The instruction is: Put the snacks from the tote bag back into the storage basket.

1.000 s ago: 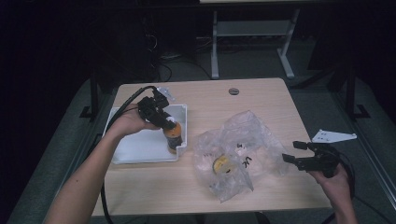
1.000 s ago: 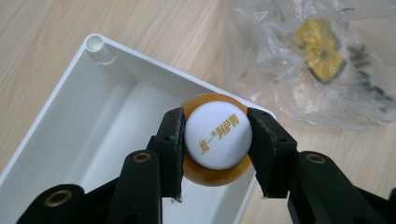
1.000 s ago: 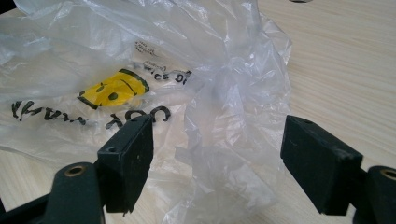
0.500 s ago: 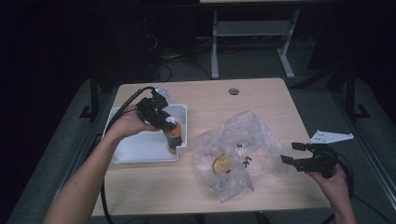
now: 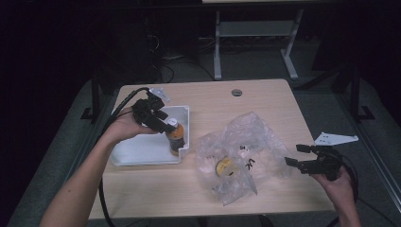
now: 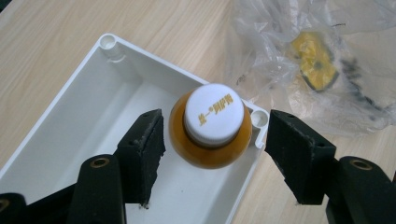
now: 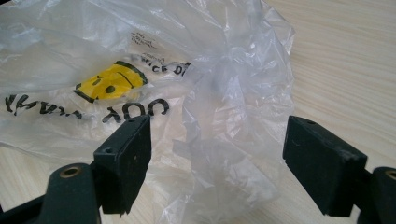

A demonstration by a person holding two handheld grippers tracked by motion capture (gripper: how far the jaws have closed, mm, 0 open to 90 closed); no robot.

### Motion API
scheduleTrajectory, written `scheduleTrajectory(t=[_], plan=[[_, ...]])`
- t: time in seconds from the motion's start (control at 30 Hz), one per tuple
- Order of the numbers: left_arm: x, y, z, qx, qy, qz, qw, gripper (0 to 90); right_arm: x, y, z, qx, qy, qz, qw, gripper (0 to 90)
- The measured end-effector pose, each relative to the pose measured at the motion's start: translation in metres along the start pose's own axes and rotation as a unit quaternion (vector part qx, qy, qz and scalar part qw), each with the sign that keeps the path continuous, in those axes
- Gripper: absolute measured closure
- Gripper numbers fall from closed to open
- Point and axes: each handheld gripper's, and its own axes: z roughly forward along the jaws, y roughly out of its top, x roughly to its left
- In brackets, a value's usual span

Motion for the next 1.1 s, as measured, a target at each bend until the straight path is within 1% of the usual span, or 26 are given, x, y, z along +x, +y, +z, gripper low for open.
scheduleTrajectory(t=[0.03, 0.13, 0.23, 0.3, 0.4, 0.43, 0.5, 0.67, 0.77, 1.1], plan=[[0.001, -0.001, -0.001, -0.001, 0.001, 0.002, 1.0000, 36.0, 0.000, 0.000, 0.000, 0.000, 0.000, 0.001, 1.0000, 22.8], [0.001, -0.005, -0.004, -0.007, 0.002, -0.006, 1.0000, 35.5, 0.000, 0.000, 0.000, -0.001, 0.000, 0.002, 1.0000, 22.8], [0.003, -0.009, -0.006, -0.007, 0.004, -0.007, 0.9999, 35.3, 0.000, 0.000, 0.000, -0.002, -0.001, 0.003, 1.0000, 22.7], [0.003, -0.012, -0.008, -0.011, 0.005, -0.013, 0.9998, 35.3, 0.000, 0.001, 0.000, -0.003, 0.000, 0.003, 1.0000, 22.7], [0.004, -0.017, -0.010, -0.015, 0.006, -0.013, 0.9998, 35.0, 0.000, 0.001, -0.001, -0.002, -0.001, 0.003, 1.0000, 22.6], [0.004, -0.018, -0.011, -0.017, 0.007, -0.017, 0.9997, 34.9, 0.000, 0.000, -0.001, -0.002, -0.003, 0.002, 1.0000, 22.6], [0.004, -0.022, -0.012, -0.014, 0.008, -0.017, 0.9997, 34.7, -0.001, 0.000, -0.001, -0.003, -0.003, 0.001, 1.0000, 22.7], [0.005, -0.032, -0.015, -0.025, 0.013, -0.025, 0.9993, 34.7, -0.001, 0.000, -0.001, -0.002, -0.004, 0.003, 1.0000, 22.7], [0.006, -0.037, -0.016, -0.026, 0.014, -0.026, 0.9992, 34.7, 0.000, 0.001, 0.000, -0.001, -0.004, 0.002, 1.0000, 22.7], [0.007, -0.051, -0.016, -0.038, 0.020, -0.039, 0.9983, 34.1, -0.001, 0.001, 0.001, 0.000, -0.003, 0.002, 1.0000, 22.7]])
